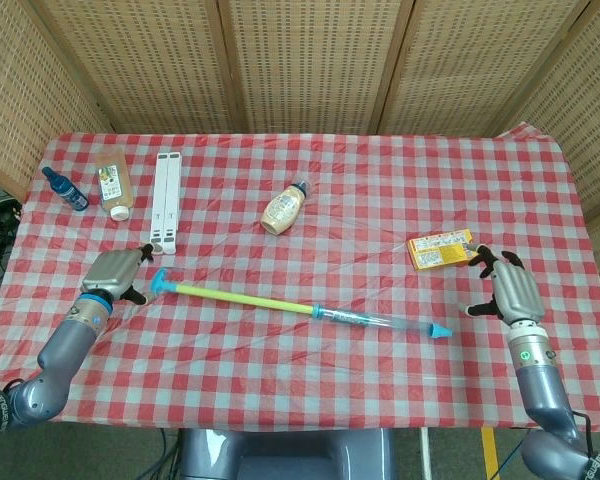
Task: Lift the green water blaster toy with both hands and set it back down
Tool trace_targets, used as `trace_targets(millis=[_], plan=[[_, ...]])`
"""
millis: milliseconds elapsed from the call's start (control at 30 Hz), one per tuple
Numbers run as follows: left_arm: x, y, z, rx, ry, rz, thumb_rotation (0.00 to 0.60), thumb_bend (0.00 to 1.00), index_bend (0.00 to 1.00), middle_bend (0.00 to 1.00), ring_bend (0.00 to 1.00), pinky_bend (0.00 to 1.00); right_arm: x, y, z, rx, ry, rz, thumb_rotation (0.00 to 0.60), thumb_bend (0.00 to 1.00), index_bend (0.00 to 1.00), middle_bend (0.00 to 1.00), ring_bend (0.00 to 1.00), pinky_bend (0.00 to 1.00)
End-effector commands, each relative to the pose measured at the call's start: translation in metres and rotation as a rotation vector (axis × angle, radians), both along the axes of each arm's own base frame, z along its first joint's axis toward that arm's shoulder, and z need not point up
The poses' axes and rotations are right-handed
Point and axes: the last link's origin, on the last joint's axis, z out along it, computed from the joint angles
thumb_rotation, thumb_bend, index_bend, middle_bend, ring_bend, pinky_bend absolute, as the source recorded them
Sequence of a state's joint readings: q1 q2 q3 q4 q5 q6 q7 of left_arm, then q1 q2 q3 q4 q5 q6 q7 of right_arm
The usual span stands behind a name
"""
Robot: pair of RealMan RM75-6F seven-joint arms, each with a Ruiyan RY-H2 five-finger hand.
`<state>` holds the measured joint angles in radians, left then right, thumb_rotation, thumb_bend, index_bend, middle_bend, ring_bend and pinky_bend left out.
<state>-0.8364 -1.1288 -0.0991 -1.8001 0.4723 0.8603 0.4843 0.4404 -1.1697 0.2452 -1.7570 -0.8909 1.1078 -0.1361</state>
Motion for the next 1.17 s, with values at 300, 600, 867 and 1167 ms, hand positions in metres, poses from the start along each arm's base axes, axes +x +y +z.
trace_targets(millis=[300, 600, 867, 1167], plan=[[-0.021, -0.029, 0.007, 0.048, -0.108, -0.030, 0.600, 0.22, 0.00, 0.00, 0.01, 0.02, -0.018, 0.012, -0.005, 0.013, 0.011, -0.001, 0.600, 0.22, 0.07, 0.00, 0.00, 0.00], [-0.061, -0.092, 0.021, 0.275, -0.125, -0.247, 0.600, 0.22, 0.00, 0.00, 0.00, 0.00, -0.038, 0.050, -0.006, -0.048, 0.092, 0.187, 0.600, 0.21, 0.06, 0.00, 0.00, 0.00], [-0.089, -0.135, 0.025, 0.407, -0.037, -0.288, 0.600, 0.21, 0.00, 0.00, 0.00, 0.00, -0.046, 0.075, 0.000, -0.132, 0.153, 0.255, 0.600, 0.21, 0.02, 0.00, 0.00, 0.00], [-0.102, -0.158, 0.029, 0.447, -0.042, -0.280, 0.600, 0.21, 0.00, 0.00, 0.00, 0.00, -0.045, 0.090, -0.001, -0.156, 0.137, 0.278, 0.600, 0.21, 0.01, 0.00, 0.00, 0.00]])
